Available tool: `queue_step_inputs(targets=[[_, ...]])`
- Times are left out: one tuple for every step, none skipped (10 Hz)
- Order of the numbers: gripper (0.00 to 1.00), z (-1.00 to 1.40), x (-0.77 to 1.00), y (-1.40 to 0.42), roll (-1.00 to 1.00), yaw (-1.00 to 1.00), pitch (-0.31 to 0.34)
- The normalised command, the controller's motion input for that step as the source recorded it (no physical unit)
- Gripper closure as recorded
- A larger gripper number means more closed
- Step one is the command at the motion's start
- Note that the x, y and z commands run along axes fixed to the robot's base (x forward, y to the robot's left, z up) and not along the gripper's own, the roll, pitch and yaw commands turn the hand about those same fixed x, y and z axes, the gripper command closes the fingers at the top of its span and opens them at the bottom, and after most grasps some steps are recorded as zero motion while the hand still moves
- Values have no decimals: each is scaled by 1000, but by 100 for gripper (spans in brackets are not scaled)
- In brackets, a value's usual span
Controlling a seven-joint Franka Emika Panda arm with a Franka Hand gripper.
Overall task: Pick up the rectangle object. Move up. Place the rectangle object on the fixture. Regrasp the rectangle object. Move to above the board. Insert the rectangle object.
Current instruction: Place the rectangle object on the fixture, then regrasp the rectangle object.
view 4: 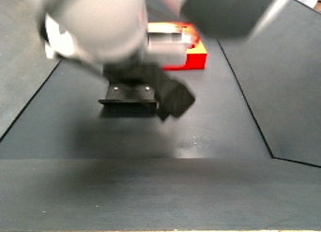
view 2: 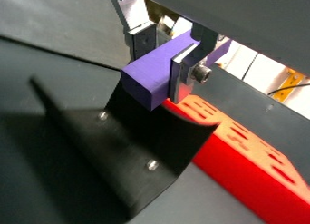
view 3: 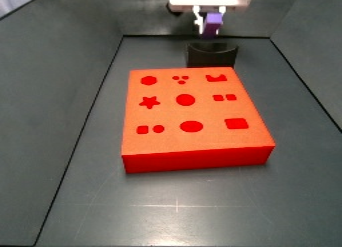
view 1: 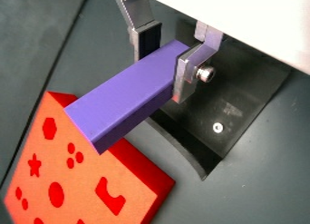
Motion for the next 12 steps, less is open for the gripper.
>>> queue_step_inputs(targets=[[100, -1000, 167, 107, -350, -85, 10], [100, -1000, 174, 102, -215, -71, 14], [100, -874, 163, 104, -168, -67, 7], [100, -752, 144, 92, -155, -64, 3], [100, -525, 110, 63, -139, -60, -8], [100, -457, 71, 59, -103, -49, -11], [100, -458, 61, 50, -99, -47, -10], [100, -167, 0, -500, 0, 0, 0], [0, 0, 0, 0, 0, 0, 0], [0, 1000, 0, 0, -58, 8, -25], [0, 1000, -12, 1, -50, 19, -21], [0, 1000, -24, 0, -37, 28, -17]])
